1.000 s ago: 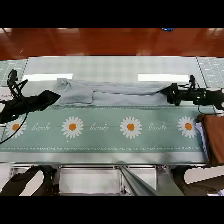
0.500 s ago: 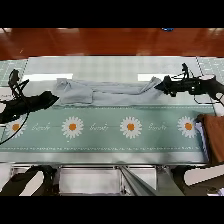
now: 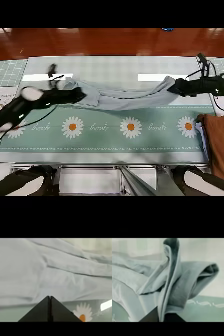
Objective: Fold the shirts.
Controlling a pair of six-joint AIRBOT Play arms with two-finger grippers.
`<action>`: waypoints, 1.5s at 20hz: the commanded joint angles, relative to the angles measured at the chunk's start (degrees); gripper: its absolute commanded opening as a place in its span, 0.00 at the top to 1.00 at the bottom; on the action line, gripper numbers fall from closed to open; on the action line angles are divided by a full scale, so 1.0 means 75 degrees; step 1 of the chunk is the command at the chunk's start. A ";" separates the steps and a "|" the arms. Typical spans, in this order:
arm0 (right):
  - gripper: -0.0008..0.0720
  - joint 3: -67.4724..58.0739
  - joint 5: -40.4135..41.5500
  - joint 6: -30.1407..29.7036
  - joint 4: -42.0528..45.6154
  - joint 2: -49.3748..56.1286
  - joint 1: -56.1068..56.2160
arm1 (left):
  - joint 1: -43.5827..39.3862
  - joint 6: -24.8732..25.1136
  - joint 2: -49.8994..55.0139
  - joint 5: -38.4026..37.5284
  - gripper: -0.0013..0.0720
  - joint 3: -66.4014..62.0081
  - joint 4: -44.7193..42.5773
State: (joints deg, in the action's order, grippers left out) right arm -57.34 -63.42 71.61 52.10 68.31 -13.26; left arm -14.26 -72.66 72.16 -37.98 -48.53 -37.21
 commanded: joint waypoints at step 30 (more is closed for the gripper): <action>0.95 -0.2923 0.1396 0.1460 -0.0423 0.1443 0.4677 | 0.1393 -0.0976 -0.0111 -0.2652 0.96 -0.1900 -0.1714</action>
State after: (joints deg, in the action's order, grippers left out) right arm -71.24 -54.87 81.21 49.08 70.17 16.29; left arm -14.35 -82.13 84.53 -60.55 -74.94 -47.46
